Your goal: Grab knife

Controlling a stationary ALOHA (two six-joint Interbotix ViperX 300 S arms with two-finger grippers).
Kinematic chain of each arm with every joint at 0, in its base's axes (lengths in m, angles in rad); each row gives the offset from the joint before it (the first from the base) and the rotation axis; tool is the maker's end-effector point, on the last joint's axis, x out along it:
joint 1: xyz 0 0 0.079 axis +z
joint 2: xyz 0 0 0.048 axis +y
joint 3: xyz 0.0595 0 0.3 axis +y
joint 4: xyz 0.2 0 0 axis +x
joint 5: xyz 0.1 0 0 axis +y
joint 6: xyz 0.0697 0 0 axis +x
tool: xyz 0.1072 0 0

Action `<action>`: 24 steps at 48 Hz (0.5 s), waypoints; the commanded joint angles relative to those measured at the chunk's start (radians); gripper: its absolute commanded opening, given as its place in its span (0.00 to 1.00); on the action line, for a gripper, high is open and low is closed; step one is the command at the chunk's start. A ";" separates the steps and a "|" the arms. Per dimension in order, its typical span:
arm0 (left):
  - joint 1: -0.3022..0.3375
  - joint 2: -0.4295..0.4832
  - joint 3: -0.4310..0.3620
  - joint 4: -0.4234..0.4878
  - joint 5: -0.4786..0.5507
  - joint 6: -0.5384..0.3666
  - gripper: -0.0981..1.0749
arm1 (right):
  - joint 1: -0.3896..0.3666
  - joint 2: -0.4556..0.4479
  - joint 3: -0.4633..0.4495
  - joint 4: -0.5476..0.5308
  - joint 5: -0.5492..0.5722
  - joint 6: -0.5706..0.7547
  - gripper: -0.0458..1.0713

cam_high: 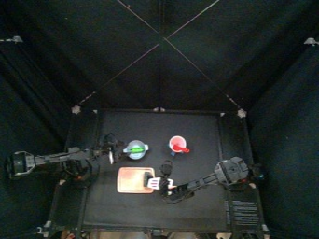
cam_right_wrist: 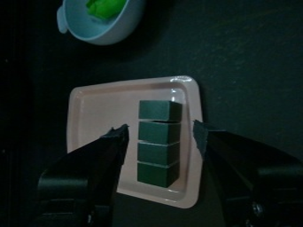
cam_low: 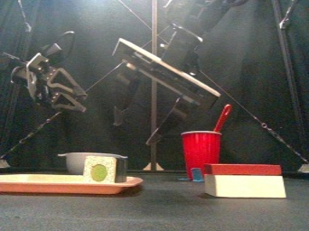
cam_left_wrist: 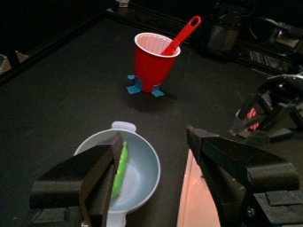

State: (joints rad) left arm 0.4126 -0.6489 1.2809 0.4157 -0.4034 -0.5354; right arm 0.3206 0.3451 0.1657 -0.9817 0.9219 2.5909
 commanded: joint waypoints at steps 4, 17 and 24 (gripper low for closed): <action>-0.002 0.000 -0.015 -0.002 -0.003 0.002 0.88 | -0.005 -0.176 0.078 -0.074 0.005 -0.005 0.87; 0.000 0.000 -0.015 -0.002 -0.003 0.002 0.88 | -0.002 -0.383 0.221 -0.179 0.009 -0.025 0.86; 0.000 0.002 -0.014 -0.002 -0.005 0.002 0.88 | 0.000 -0.454 0.270 -0.170 0.081 -0.028 0.86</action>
State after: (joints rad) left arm 0.4126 -0.6489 1.2809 0.4172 -0.4034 -0.5354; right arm 0.3206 -0.0445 0.4280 -1.1505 0.9557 2.5648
